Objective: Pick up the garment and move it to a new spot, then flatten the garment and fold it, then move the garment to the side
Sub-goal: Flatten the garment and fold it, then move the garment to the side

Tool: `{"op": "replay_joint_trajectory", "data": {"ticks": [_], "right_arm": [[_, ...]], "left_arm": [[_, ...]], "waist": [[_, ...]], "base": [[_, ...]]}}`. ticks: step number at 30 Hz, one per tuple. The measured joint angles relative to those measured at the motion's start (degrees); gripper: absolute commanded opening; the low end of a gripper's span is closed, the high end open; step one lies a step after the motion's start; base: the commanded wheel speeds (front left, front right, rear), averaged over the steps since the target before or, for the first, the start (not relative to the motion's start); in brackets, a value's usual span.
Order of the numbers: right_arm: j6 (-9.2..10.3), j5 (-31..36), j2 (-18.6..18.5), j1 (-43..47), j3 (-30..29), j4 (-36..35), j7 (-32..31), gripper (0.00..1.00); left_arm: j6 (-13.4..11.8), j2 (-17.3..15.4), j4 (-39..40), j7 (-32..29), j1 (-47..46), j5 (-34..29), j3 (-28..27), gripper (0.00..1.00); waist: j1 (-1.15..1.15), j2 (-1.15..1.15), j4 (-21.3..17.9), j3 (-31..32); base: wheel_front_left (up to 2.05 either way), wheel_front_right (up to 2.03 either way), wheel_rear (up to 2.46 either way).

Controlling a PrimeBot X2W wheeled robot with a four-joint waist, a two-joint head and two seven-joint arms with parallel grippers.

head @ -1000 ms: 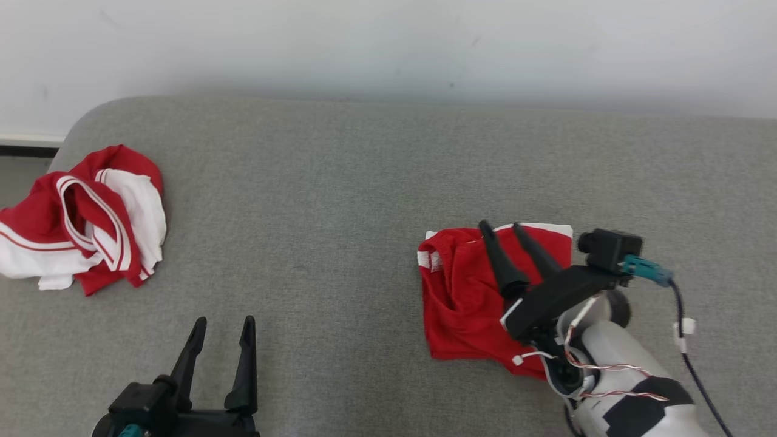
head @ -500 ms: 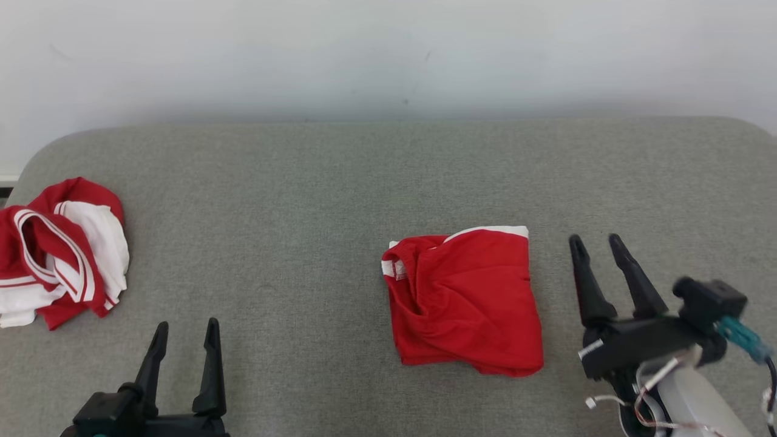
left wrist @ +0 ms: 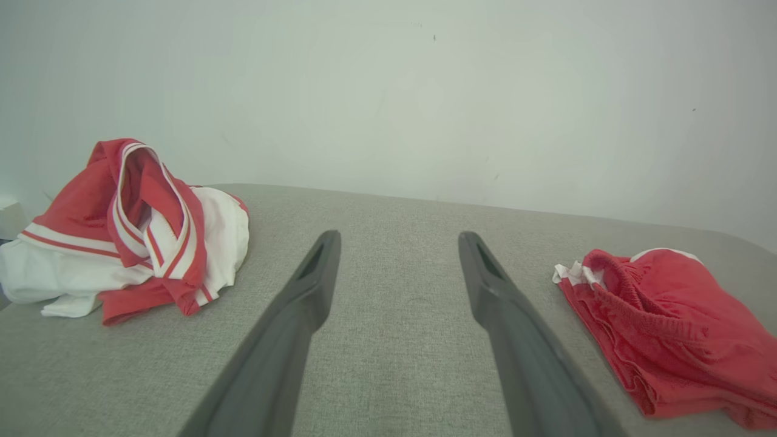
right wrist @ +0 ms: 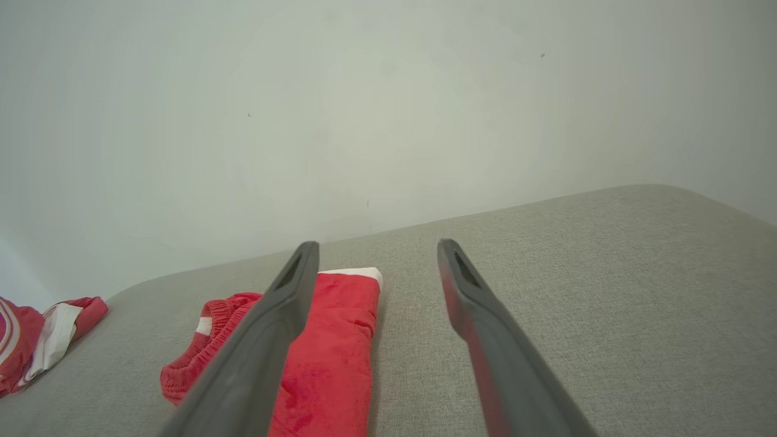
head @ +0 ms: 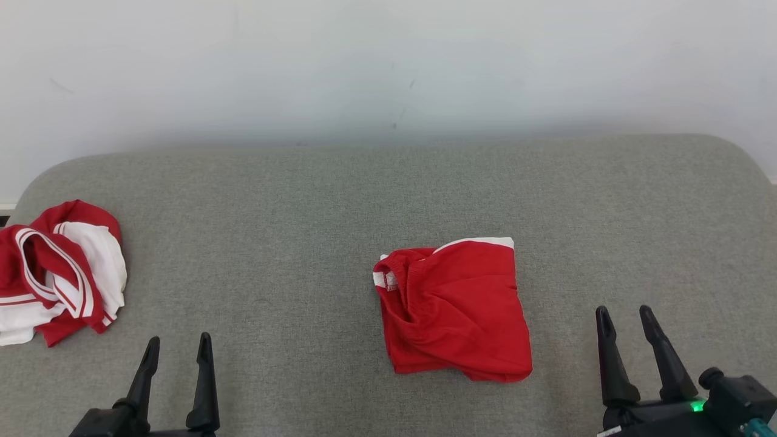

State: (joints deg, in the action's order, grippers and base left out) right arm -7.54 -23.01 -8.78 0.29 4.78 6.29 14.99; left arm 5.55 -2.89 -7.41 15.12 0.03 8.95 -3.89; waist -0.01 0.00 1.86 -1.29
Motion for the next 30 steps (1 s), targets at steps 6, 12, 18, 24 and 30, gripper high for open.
{"op": "replay_joint_trajectory", "data": {"ticks": [6,12,18,24,30], "right_arm": [[0.0,1.45,1.01,1.44,-0.2,-0.34,0.0,1.0],[0.0,2.57,1.44,1.58,-0.15,0.59,0.01,1.0],[0.0,4.48,1.97,1.55,-0.12,1.71,0.01,1.0],[0.0,5.5,2.3,1.54,-0.22,2.16,0.0,1.0],[0.0,5.72,2.46,1.51,-0.49,2.24,0.01,1.0]], "left_arm": [[-0.21,0.0,0.25,0.0,0.73,-1.13,-0.12,1.0],[-0.49,0.0,0.47,0.0,1.53,-2.01,-0.08,1.0],[-1.01,0.0,1.24,-0.01,2.1,-2.48,-0.05,1.0],[-1.38,0.0,2.14,0.0,2.83,-3.35,-0.12,1.0],[-1.57,0.0,3.28,0.0,3.15,-3.77,-0.29,1.0]], "waist": [[0.0,0.0,0.48,0.65],[0.0,0.0,0.93,1.07],[0.0,0.0,1.39,1.45],[0.0,0.0,1.43,1.64],[0.01,0.0,1.5,1.74]], "base": [[0.0,0.0,0.0],[0.0,0.0,0.0],[0.0,0.0,0.0],[0.0,0.0,0.0],[0.0,0.0,0.0]]}}
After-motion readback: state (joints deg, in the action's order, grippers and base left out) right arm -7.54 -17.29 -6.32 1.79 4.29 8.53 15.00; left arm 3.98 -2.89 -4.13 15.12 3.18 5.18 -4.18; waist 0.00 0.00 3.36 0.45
